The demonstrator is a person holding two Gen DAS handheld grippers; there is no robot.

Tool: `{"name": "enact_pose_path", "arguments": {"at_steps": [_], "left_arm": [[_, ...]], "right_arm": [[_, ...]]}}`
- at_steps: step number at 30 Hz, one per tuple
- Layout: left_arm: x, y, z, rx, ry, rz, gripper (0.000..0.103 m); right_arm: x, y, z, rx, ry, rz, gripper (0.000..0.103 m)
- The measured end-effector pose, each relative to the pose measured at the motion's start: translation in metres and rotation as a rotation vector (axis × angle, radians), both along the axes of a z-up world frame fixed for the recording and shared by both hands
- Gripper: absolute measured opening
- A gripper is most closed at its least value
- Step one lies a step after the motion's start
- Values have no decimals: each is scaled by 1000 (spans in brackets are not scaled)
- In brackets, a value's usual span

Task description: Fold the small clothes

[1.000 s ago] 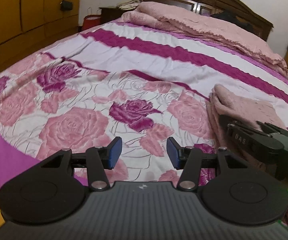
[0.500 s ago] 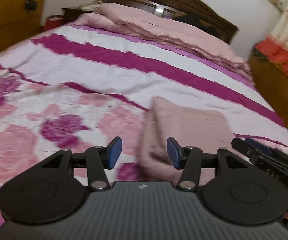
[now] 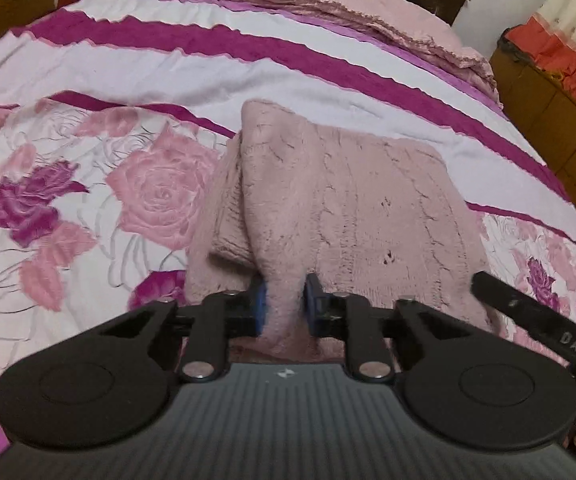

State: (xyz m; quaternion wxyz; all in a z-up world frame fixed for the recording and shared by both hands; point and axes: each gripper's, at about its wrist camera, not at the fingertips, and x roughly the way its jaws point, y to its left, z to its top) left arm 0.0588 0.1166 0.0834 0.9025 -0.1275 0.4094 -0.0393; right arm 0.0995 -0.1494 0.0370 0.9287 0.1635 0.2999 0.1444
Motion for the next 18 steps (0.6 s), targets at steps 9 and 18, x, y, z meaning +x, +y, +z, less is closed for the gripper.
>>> {"name": "enact_pose_path", "arguments": {"at_steps": [9, 18], "left_arm": [[-14, 23, -5, -38, 10, 42, 24], [2, 26, 5, -10, -86, 44, 74]], "right_arm": [[-4, -2, -13, -18, 59, 67, 56], [18, -27, -5, 140, 55, 44, 77]]}}
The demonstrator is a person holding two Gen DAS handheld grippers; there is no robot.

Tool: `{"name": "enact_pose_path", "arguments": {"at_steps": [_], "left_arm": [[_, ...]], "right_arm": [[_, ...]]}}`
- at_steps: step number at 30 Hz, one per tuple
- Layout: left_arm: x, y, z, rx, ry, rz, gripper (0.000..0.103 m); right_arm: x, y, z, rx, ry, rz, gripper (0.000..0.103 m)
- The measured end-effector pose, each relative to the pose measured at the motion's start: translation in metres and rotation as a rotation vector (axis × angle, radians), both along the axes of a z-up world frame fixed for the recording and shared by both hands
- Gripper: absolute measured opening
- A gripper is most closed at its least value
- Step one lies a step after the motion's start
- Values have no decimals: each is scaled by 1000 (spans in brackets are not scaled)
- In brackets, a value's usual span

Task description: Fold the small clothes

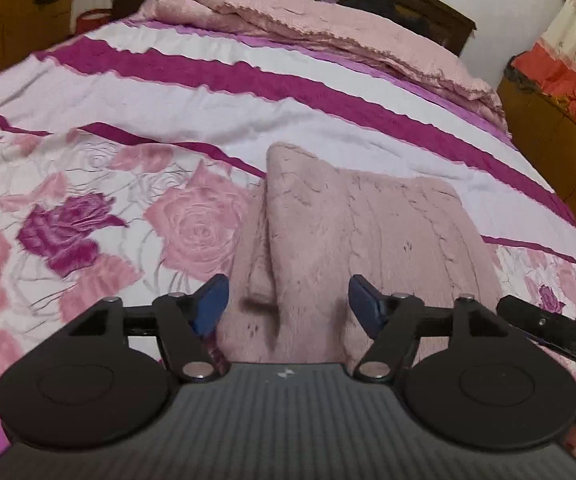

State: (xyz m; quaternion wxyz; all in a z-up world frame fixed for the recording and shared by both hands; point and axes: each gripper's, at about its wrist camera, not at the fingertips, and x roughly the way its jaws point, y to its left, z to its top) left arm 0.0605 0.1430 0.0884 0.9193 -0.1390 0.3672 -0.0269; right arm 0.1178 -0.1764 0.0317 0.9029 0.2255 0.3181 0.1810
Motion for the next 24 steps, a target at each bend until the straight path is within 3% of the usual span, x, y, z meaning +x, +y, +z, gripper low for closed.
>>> {"name": "enact_pose_path", "arguments": {"at_steps": [3, 7, 12, 14, 15, 18, 19, 24], "left_arm": [[20, 8, -12, -69, 56, -22, 75], [44, 27, -35, -244, 137, -48, 85], [63, 29, -50, -350, 153, -88, 87], [66, 21, -54, -364, 134, -121, 84], [67, 17, -54, -369, 125, -144, 79], [66, 11, -47, -366, 107, -161, 61], [65, 11, -43, -375, 100, -159, 52], [52, -13, -15, -404, 40, -194, 50]], "right_arm": [[17, -2, -11, 42, 51, 25, 77], [37, -3, -28, 134, 120, 66, 81], [50, 11, -33, 130, 100, 145, 81], [55, 15, -33, 139, 97, 154, 79], [56, 14, -32, 151, 99, 156, 65], [60, 5, -21, 225, 110, 156, 53], [59, 3, -12, 235, 102, 161, 52], [49, -16, 32, 251, 55, 180, 51]]}}
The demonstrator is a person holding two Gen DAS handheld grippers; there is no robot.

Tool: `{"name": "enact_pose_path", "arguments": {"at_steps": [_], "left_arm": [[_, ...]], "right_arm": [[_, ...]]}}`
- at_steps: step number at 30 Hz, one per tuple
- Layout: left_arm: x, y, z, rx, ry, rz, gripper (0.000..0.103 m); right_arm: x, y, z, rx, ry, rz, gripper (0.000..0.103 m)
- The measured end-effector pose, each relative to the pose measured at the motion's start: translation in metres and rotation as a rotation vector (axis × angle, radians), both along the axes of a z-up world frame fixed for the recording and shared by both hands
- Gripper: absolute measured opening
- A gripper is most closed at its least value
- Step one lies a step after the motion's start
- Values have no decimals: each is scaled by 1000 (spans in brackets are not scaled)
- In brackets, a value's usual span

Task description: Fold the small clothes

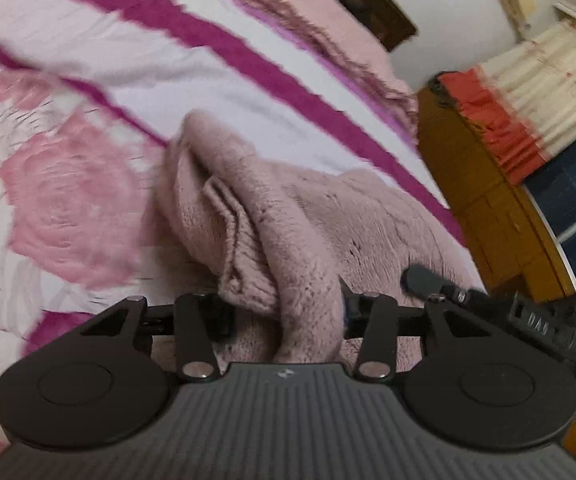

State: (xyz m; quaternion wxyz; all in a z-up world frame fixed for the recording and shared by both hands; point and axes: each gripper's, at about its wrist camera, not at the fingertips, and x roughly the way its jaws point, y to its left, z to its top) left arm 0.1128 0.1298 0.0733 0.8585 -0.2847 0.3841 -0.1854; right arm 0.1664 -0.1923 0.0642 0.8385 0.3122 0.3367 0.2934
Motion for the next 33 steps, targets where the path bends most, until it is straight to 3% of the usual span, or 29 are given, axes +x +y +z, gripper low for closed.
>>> {"name": "enact_pose_path", "arguments": {"at_steps": [4, 7, 13, 17, 24, 29, 31, 32, 33], "left_arm": [[-14, -40, 16, -25, -41, -42, 50], [-23, -68, 16, -46, -41, -82, 50], [-34, -113, -17, -13, 87, -151, 51], [-39, -115, -27, 13, 116, -126, 61], [-22, -118, 2, 90, 56, -59, 66], [12, -122, -1, 111, 67, -12, 66], [18, -128, -4, 158, 51, 3, 58], [18, -130, -4, 180, 32, 5, 55], [16, -131, -5, 201, 10, 5, 51]], "right_arm": [[-21, -35, 23, -38, -10, -28, 51], [-41, -65, 23, -57, 4, -50, 51], [-63, -106, -30, -89, 149, -150, 52], [-73, -109, -56, -112, 126, -155, 58], [-66, -116, -27, -240, 38, -148, 72], [-27, -133, -30, -157, 70, -159, 74], [-12, -133, -39, -117, 73, -134, 70], [-8, -131, -41, -102, 47, -123, 45], [-7, -129, -40, -86, 14, -112, 38]]}}
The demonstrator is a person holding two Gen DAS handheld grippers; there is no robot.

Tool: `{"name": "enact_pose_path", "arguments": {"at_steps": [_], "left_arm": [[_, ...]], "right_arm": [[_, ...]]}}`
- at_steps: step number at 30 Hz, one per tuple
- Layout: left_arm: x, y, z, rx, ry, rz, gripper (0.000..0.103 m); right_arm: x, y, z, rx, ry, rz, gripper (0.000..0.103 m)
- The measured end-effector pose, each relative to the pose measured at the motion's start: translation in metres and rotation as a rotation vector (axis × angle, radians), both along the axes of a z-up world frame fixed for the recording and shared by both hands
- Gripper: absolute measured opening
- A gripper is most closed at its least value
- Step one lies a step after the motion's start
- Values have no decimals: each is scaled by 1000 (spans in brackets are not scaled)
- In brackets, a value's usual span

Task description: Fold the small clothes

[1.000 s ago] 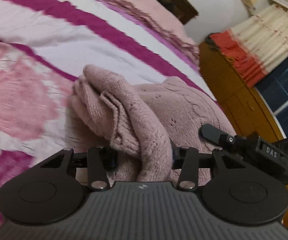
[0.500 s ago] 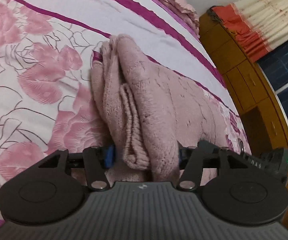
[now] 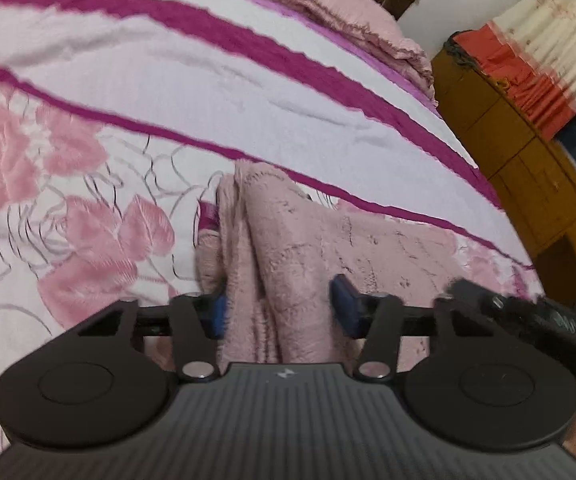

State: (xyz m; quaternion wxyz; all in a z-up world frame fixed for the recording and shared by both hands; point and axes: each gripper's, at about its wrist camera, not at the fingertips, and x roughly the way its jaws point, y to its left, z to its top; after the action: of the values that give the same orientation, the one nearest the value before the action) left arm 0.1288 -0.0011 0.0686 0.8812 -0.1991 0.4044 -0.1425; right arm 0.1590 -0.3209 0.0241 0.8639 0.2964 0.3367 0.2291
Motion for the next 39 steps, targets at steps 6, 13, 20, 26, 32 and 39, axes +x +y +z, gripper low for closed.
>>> {"name": "enact_pose_path", "arguments": {"at_steps": [6, 13, 20, 26, 32, 39], "left_arm": [[0, 6, -15, 61, -67, -10, 50], [0, 11, -18, 83, -92, -47, 53], [-32, 5, 17, 166, -104, -51, 54], [-85, -1, 37, 218, -119, -75, 66], [-105, -4, 13, 324, -24, -62, 74], [-115, 14, 5, 289, 2, 1, 81]], "right_arm": [[-9, 21, 4, -194, -145, 9, 36], [2, 20, -15, -182, -58, -62, 49], [-43, 25, 13, -205, -100, -133, 52], [-92, 28, 19, -246, -117, -205, 52], [-119, 44, 10, -260, -83, -216, 51], [-126, 63, 12, -362, -103, -201, 51]]}}
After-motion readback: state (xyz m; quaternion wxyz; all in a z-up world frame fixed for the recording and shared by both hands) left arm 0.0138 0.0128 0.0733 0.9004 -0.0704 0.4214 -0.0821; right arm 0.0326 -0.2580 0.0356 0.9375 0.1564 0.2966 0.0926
